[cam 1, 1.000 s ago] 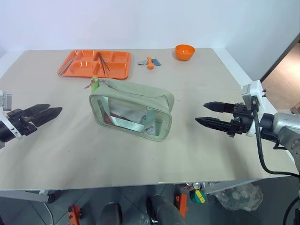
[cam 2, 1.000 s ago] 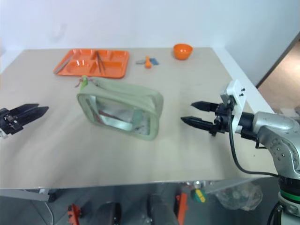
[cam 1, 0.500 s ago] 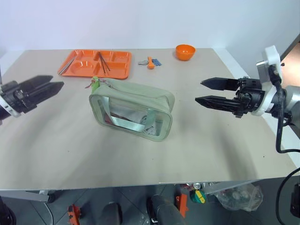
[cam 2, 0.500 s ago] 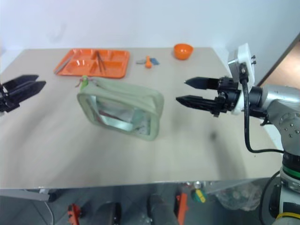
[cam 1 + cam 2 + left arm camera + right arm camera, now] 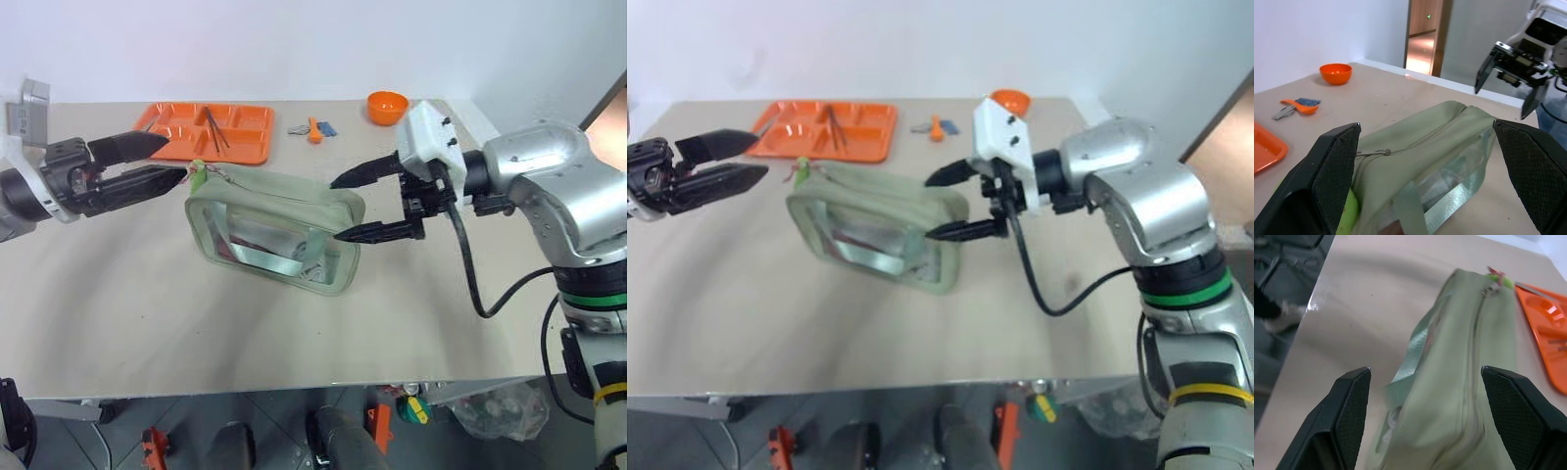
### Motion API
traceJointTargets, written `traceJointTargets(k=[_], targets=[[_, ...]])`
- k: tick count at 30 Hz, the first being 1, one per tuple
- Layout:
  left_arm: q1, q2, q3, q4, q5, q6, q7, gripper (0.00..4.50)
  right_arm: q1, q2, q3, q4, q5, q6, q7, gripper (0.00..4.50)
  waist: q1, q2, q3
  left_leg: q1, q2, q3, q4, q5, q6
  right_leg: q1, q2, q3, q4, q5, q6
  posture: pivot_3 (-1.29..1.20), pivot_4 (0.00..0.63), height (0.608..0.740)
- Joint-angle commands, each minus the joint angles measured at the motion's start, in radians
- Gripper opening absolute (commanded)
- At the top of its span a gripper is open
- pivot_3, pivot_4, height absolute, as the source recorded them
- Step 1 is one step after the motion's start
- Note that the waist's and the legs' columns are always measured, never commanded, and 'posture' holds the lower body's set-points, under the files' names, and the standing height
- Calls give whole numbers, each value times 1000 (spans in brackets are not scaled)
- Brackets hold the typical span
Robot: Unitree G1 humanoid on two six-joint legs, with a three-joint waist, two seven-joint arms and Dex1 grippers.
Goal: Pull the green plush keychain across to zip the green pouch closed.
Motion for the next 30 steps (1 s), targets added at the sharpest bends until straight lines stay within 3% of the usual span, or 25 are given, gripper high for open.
traceJointTargets(k=[1,9,16,17,26,27,30], targets=[[14,16,5,-45,-2,-9,-14,4500,-34,26,43,15,-85,-72,24,3721,0,0,0,0,0,0,0,0,0,0,0,0,0,0,0,0,150,740],[18,-2,-20,-50,3,-18,-1,4500,-116,137,133,90,-235,-136,29,3721,-1,0,0,0,0,-1,2,0,0,0,1,-1,2,0,-1,0,150,740],[29,-13,-19,-57,4,-19,7,4500,-115,159,131,113,-283,-158,39,3721,2,0,0,-1,0,-1,2,0,0,0,-1,-1,2,0,-1,0,150,740],[28,-14,-17,-55,4,-18,8,4500,-111,159,130,112,-287,-158,40,3203,2,0,0,-1,0,-1,2,0,0,0,-1,-1,2,0,-1,0,150,740],[16,-19,-11,-47,3,-24,22,4500,-88,162,141,126,-343,-192,36,224,1,0,0,0,0,-2,2,0,0,0,0,-2,2,0,-1,0,150,740],[15,-19,-10,-47,2,-23,25,4500,-88,163,140,129,-348,-197,38,30,1,0,0,0,0,-2,2,0,0,0,0,-2,2,0,-1,0,150,740],[16,-18,-1,-53,-7,-19,33,4500,-87,166,138,134,-355,-208,42,30,1,0,0,0,0,-1,2,0,0,0,0,-2,2,0,-1,0,150,740]])
